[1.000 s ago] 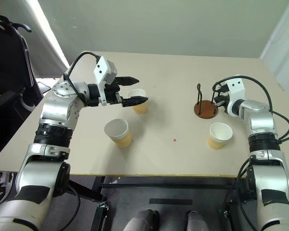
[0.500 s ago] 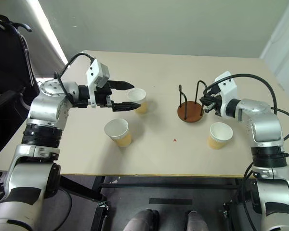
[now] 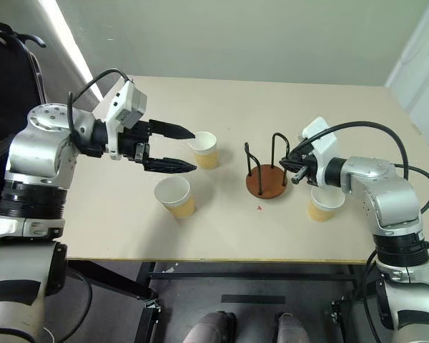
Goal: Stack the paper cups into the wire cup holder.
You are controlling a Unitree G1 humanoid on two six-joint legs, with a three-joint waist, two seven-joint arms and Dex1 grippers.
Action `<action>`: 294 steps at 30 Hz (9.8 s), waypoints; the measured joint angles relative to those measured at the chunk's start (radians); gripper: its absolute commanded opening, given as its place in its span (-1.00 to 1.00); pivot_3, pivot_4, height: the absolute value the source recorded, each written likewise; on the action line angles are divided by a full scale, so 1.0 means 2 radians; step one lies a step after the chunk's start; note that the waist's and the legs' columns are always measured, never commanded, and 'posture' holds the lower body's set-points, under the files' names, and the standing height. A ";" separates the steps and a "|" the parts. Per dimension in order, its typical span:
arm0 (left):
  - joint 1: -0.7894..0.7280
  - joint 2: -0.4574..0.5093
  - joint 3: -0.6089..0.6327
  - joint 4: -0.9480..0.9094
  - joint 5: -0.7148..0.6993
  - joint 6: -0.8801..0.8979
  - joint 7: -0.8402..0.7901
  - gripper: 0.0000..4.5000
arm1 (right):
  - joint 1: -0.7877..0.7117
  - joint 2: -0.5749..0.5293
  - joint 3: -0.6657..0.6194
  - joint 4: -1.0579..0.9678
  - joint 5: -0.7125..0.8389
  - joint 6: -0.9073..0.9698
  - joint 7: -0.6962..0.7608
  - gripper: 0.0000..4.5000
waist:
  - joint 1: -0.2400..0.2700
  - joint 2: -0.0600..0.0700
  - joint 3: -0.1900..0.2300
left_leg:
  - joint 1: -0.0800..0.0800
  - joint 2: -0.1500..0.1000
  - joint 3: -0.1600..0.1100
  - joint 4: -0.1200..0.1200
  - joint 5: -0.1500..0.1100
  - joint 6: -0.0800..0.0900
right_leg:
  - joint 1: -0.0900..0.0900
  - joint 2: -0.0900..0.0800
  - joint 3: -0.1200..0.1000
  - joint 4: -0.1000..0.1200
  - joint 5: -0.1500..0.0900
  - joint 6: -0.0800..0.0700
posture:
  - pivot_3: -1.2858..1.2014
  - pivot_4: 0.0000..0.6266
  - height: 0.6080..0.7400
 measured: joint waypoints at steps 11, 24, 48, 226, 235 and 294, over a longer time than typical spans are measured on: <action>0.000 0.005 -0.001 -0.001 0.000 -0.001 -0.006 1.00 | 0.026 0.009 0.031 -0.023 0.014 0.005 -0.001 -0.98 | 0.000 0.000 0.000 | 0.000 0.000 0.000 0.000 0.000 0.000 | 0.000 0.000 0.000 0.000 0.000 0.000 | 0.03 -0.52 1.00; 0.000 0.005 -0.006 -0.001 0.001 -0.011 -0.005 1.00 | 0.049 0.009 0.050 -0.031 0.008 0.005 -0.009 -0.22 | 0.000 0.000 0.000 | 0.000 0.000 0.000 0.000 0.000 0.000 | 0.000 0.000 0.000 0.000 0.000 0.000 | 0.03 -0.52 1.00; 0.006 -0.005 -0.012 0.007 0.009 -0.034 0.004 1.00 | 0.019 -0.086 -0.023 -0.076 0.048 0.039 0.007 0.22 | 0.000 0.000 0.000 | 0.000 0.000 0.000 0.000 0.000 0.000 | 0.000 0.000 0.000 0.000 -0.001 -0.001 | 0.03 -0.52 1.00; -0.157 -0.092 -0.183 0.455 0.388 -0.513 0.274 1.00 | -0.146 -0.073 -0.053 -0.072 0.211 0.012 0.067 0.57 | -0.003 0.000 0.000 | -0.003 -0.001 0.001 0.002 0.000 0.001 | -0.003 0.001 0.000 0.002 -0.002 0.001 | 0.03 -0.52 1.00; -0.161 -0.113 -0.189 0.475 0.414 -0.514 0.312 1.00 | -0.138 -0.080 -0.053 -0.075 0.212 0.010 0.063 0.57 | -0.001 0.000 0.000 | -0.005 0.000 0.000 0.006 -0.001 0.001 | -0.004 0.001 0.000 0.004 -0.002 0.002 | 0.03 -0.52 1.00; -0.247 -0.150 -0.046 0.401 0.213 -0.409 0.010 -0.99 | -0.014 -0.226 -0.050 -0.080 0.191 -0.077 0.201 0.59 | 0.000 -0.001 0.000 | -0.007 0.000 0.003 0.009 -0.002 0.003 | -0.006 0.000 0.001 0.008 -0.004 0.005 | 0.03 -0.52 1.00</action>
